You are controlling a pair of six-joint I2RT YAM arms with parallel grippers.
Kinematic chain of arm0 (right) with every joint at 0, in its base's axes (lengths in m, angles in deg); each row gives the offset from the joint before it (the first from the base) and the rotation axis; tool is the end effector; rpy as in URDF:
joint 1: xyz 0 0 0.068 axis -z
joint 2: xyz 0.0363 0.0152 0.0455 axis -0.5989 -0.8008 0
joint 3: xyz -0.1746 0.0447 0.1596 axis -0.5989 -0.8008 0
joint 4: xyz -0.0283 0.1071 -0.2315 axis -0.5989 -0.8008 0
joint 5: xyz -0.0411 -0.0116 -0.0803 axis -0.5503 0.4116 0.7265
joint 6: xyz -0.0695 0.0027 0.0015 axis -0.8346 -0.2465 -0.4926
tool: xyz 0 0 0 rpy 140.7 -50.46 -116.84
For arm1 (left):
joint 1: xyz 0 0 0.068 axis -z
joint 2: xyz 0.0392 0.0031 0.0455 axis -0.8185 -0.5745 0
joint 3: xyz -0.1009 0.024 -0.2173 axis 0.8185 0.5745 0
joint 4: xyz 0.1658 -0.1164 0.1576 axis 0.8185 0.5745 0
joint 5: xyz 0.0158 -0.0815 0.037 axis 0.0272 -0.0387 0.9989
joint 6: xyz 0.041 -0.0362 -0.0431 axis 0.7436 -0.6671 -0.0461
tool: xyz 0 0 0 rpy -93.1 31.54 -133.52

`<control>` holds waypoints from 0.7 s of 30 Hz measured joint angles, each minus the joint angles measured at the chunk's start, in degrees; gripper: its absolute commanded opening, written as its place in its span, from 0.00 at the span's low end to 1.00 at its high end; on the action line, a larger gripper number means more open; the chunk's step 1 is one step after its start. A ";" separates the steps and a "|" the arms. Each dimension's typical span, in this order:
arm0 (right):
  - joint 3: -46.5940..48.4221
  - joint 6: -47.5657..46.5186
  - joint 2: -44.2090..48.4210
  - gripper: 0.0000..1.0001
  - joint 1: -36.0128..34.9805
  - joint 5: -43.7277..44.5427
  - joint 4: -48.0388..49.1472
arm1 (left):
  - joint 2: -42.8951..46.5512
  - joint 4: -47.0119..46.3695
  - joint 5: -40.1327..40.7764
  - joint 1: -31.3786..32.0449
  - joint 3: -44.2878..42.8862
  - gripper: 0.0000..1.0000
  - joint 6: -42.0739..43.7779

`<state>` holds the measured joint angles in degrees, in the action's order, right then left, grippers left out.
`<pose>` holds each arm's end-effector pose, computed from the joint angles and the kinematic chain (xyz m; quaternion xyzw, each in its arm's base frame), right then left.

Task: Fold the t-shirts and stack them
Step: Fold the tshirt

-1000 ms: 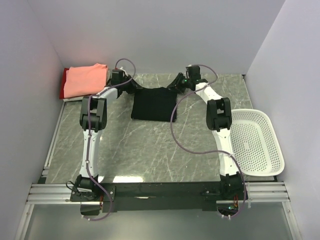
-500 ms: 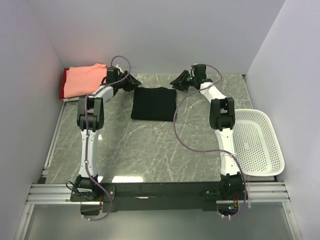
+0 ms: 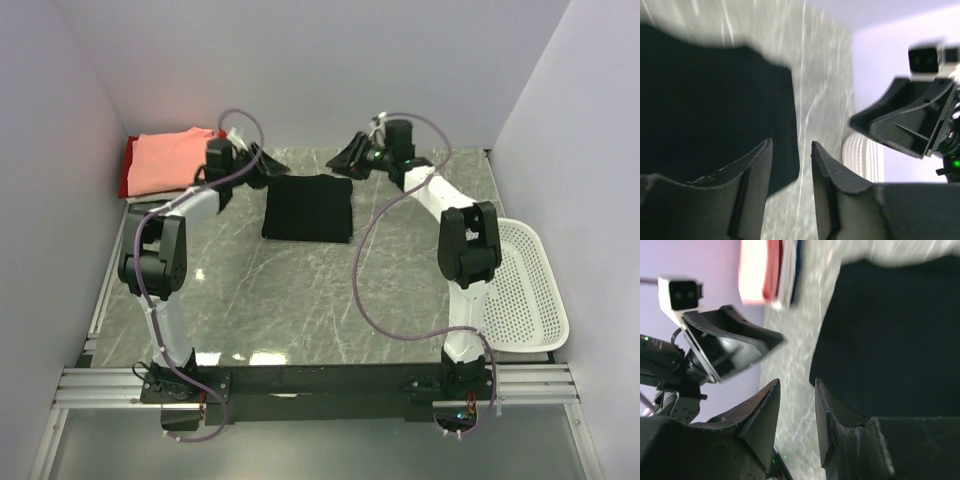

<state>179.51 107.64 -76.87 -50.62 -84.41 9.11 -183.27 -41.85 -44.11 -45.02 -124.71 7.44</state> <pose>0.4660 0.1524 0.2287 0.0459 0.8114 0.5048 0.2911 0.4473 -0.1079 0.2050 -0.1351 0.7900 -0.4726 0.3665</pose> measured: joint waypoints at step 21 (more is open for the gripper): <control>-21.86 2.54 -3.39 0.39 -1.62 -4.42 8.41 | -0.33 -0.02 1.84 4.63 18.51 0.37 -2.49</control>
<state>157.66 110.18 -80.26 -52.23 -88.83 17.52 -183.60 -41.87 -42.28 -40.39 -106.20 4.95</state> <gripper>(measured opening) 0.391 0.361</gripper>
